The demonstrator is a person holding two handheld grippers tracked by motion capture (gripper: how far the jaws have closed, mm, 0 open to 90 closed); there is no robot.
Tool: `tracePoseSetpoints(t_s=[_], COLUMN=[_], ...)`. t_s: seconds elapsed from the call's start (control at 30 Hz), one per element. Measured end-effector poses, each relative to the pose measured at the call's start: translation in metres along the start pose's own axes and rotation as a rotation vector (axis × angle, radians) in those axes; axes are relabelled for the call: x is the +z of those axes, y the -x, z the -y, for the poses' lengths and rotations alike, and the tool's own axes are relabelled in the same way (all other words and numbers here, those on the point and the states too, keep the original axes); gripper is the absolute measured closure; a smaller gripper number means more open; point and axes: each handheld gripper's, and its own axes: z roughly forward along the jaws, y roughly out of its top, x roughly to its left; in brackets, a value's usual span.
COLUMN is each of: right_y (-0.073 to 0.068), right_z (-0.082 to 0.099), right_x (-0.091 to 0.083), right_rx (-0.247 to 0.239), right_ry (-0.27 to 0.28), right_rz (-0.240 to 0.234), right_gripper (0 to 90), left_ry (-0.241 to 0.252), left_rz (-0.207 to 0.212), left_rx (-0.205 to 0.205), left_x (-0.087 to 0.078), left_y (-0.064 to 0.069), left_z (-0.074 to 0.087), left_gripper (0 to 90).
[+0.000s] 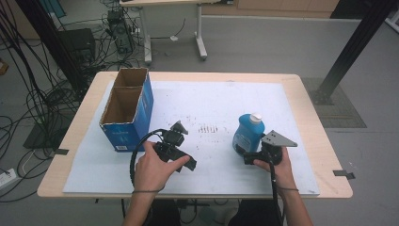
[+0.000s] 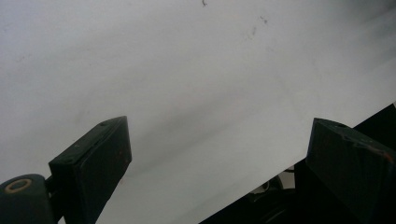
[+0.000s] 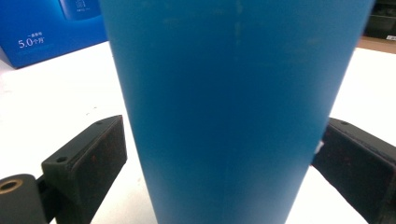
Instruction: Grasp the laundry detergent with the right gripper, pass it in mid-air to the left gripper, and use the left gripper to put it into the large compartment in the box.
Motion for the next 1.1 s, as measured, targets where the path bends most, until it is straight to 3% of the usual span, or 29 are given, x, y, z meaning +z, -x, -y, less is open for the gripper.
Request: tracePoseSetpoints(t_s=[0.43, 1.1], right_y=[0.0004, 0.0032], right_z=[0.0011, 0.0028], right_x=[0.0009, 0.0046], right_rx=[0.004, 0.012], right_ry=[0.004, 0.017], right_rz=[0.005, -0.021], right_gripper=[7.3, 22.0], left_ry=[-0.001, -0.005], left_rz=[0.002, 0.003], left_rx=[0.000, -0.004], left_x=[-0.0002, 0.0010], left_y=[-0.0010, -0.0027], left_z=[-0.0006, -0.0002], left_gripper=[7.3, 7.5])
